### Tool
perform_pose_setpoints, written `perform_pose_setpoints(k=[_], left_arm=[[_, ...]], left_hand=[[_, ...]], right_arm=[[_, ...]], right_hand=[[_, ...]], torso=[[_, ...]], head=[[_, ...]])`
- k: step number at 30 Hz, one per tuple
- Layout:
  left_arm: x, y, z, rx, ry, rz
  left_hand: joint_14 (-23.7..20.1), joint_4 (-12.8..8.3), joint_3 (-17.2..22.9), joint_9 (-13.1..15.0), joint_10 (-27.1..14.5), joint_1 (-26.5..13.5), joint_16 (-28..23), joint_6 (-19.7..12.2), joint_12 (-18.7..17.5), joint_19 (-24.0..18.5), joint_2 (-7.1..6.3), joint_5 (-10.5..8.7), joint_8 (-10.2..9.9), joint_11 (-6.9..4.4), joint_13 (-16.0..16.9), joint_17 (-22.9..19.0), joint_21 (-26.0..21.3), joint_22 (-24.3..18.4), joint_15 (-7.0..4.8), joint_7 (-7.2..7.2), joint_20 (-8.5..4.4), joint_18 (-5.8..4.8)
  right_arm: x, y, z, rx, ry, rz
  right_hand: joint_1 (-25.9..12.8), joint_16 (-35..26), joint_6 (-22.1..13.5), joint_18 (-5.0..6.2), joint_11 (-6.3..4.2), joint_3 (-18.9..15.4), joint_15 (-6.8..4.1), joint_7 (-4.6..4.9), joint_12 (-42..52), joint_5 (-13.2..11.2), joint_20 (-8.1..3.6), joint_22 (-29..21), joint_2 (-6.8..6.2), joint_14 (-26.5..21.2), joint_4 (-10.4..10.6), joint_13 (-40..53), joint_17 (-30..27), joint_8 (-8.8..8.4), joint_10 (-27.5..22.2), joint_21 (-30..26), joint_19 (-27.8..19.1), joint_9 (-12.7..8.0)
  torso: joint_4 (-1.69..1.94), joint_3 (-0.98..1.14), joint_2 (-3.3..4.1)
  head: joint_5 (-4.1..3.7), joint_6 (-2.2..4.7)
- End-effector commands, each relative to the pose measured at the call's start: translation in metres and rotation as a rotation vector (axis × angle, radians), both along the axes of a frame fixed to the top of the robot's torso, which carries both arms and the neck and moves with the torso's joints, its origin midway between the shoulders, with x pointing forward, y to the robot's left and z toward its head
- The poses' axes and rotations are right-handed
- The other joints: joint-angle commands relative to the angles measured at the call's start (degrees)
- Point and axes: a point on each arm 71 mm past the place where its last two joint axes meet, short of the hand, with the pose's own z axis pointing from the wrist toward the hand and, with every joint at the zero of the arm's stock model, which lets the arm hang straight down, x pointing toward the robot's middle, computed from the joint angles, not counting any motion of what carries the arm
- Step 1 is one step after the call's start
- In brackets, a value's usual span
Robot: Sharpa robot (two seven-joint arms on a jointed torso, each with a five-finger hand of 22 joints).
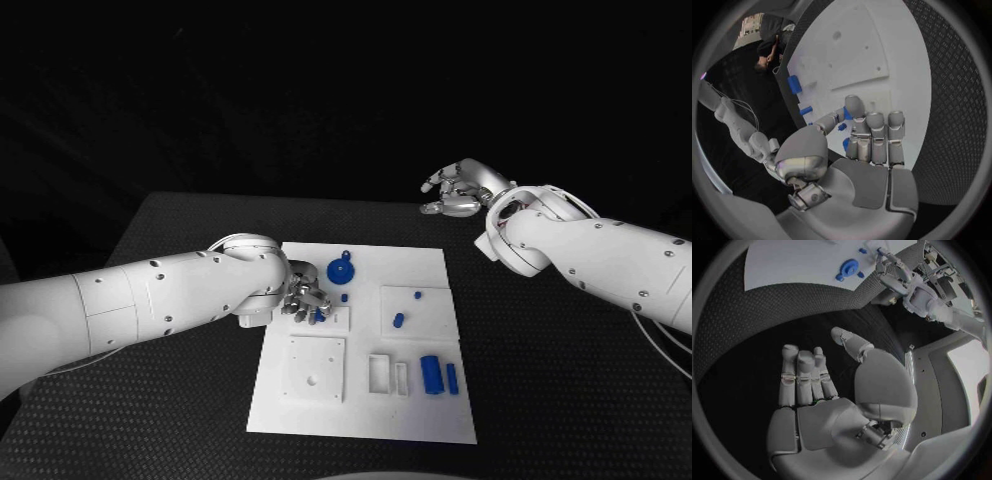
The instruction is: Assemble the parts on the task board
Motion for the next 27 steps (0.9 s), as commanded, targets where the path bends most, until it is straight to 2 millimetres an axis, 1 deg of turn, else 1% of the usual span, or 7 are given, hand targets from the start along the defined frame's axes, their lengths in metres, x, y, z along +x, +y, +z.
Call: perform_pose_setpoints(k=[1,6,8,10,14,18,27], left_arm=[[-0.0047,0.0008,-0.0072,0.024,0.062,-0.006],[-0.0035,0.0023,-0.0072,0.014,0.067,0.017],[-0.0029,0.0034,-0.0074,-0.002,0.076,0.037],[-0.003,0.0036,-0.0076,-0.01,0.083,0.043],[-0.0024,0.0044,-0.0073,-0.018,0.079,0.056],[-0.0017,0.0058,-0.0073,-0.018,0.076,0.063],[-0.0019,0.0047,-0.0073,-0.016,0.077,0.06]], left_hand=[[0.25,-7.23,7.18,0.09,-0.54,0.72,0.4,6.16,0.22,0.39,1.12,0.24,0.22,-0.67,0.08,-0.07,0.33,-0.1,-0.71,-4.68,-10.13,0.06],[0.45,-7.73,6.81,0.51,-0.66,-0.28,0.61,6.22,0.58,0.4,2.34,0.3,0.36,-0.88,0.08,-0.13,0.46,-0.18,-0.78,-4.74,-10.12,0.06],[0.63,-7.89,6.69,0.79,-0.7,-1.18,0.74,6.33,0.92,0.45,3.18,0.3,0.49,-1.0,0.14,-0.16,0.54,-0.24,-0.87,-4.83,-10.14,0.1],[0.7,-7.92,6.69,0.89,-0.69,-1.47,0.8,6.4,1.06,0.47,3.44,0.31,0.55,-1.04,0.17,-0.17,0.56,-0.27,-0.91,-4.87,-10.16,0.12],[0.81,-8.0,6.79,1.07,-0.68,-2.04,0.88,6.49,1.34,0.5,3.91,0.37,0.63,-1.1,0.24,-0.18,0.63,-0.3,-0.97,-4.94,-10.19,0.17],[0.89,-7.99,6.86,1.2,-0.73,-2.64,0.92,6.55,1.56,0.57,4.33,0.34,0.68,-1.14,0.29,-0.19,0.69,-0.34,-1.03,-4.98,-10.22,0.2],[1.36,-7.6,6.98,1.6,-0.69,-4.6,1.08,7.01,2.44,1.05,5.39,-0.38,0.91,-1.36,0.5,-0.22,0.84,-0.6,-1.3,-5.19,-10.34,0.31]], right_arm=[[-0.0005,0.0012,0.0001,-0.002,0.002,0.013],[-0.0005,0.0009,0.0001,-0.002,0.002,0.012],[-0.0004,0.0004,0.0001,-0.002,0.001,0.01],[-0.0004,0.0004,0.0001,-0.002,0.001,0.01],[-0.0003,0.0009,0.0001,-0.002,0.001,0.011],[0.0,0.0009,0.0,-0.002,0.001,0.01],[0.0,0.0012,0.0,-0.002,0.001,0.012]], right_hand=[[-0.04,0.3,0.01,0.89,0.08,-0.31,0.02,0.36,0.2,0.39,-0.08,0.88,0.41,-0.3,0.04,-0.07,-0.06,0.35,-0.28,-0.32,-0.31,0.08],[-0.04,0.3,0.01,0.89,0.08,-0.31,0.02,0.35,0.22,0.39,-0.08,0.88,0.4,-0.31,0.03,-0.08,-0.07,0.36,-0.29,-0.32,-0.31,0.08],[-0.03,0.31,0.01,0.89,0.08,-0.31,0.02,0.35,0.22,0.4,-0.08,0.88,0.4,-0.31,0.03,-0.09,-0.07,0.36,-0.29,-0.32,-0.32,0.08],[-0.03,0.31,0.01,0.89,0.08,-0.31,0.02,0.36,0.22,0.4,-0.08,0.88,0.39,-0.31,0.02,-0.1,-0.08,0.36,-0.3,-0.32,-0.32,0.08],[-0.01,0.31,0.01,0.89,0.08,-0.31,0.02,0.35,0.24,0.4,-0.08,0.88,0.39,-0.32,0.01,-0.12,-0.09,0.37,-0.3,-0.32,-0.32,0.08],[0.01,0.31,0.0,0.89,0.08,-0.3,0.02,0.35,0.25,0.41,-0.08,0.88,0.4,-0.33,-0.01,-0.14,-0.09,0.37,-0.31,-0.32,-0.33,0.08],[0.06,0.32,0.0,0.89,0.08,-0.29,0.02,0.35,0.28,0.41,-0.08,0.88,0.41,-0.34,-0.04,-0.18,-0.11,0.38,-0.33,-0.33,-0.34,0.08]], torso=[[-0.05,0.06,-0.02],[-0.11,0.07,0.01],[-0.08,0.06,0.02],[-0.07,0.1,0.01],[-0.09,0.07,0.01],[-0.08,-0.04,0.04],[-0.03,-0.09,0.02]], head=[[0.15,-0.02],[0.27,0.02],[0.3,-0.02],[0.34,0.0],[0.34,-0.03],[0.35,-0.04],[0.33,-0.08]])
